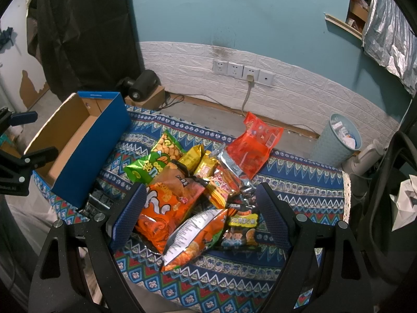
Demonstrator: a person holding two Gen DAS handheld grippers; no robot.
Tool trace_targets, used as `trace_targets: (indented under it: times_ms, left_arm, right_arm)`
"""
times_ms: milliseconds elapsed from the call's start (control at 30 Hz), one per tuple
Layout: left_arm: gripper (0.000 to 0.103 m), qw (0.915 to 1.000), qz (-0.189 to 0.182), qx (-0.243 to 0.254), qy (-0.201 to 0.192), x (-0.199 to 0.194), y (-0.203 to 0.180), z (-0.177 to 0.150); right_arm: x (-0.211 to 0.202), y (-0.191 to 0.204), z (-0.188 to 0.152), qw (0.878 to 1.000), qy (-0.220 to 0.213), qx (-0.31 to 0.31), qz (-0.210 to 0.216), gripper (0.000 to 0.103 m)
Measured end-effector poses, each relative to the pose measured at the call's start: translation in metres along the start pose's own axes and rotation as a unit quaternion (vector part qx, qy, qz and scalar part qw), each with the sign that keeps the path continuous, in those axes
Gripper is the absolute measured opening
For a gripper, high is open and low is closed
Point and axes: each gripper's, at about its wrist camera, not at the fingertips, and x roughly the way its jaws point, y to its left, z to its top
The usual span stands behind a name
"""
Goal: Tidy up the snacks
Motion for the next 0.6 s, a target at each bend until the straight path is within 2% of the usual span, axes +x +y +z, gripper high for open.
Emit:
trace_targets:
  times_ms: [600]
  left_arm:
    - [0.099, 1.0000, 0.000, 0.001, 0.000, 0.0002, -0.0014, -0.0009]
  right_arm:
    - [0.0008, -0.0003, -0.0001, 1.000, 0.002, 0.000, 0.000, 0.084]
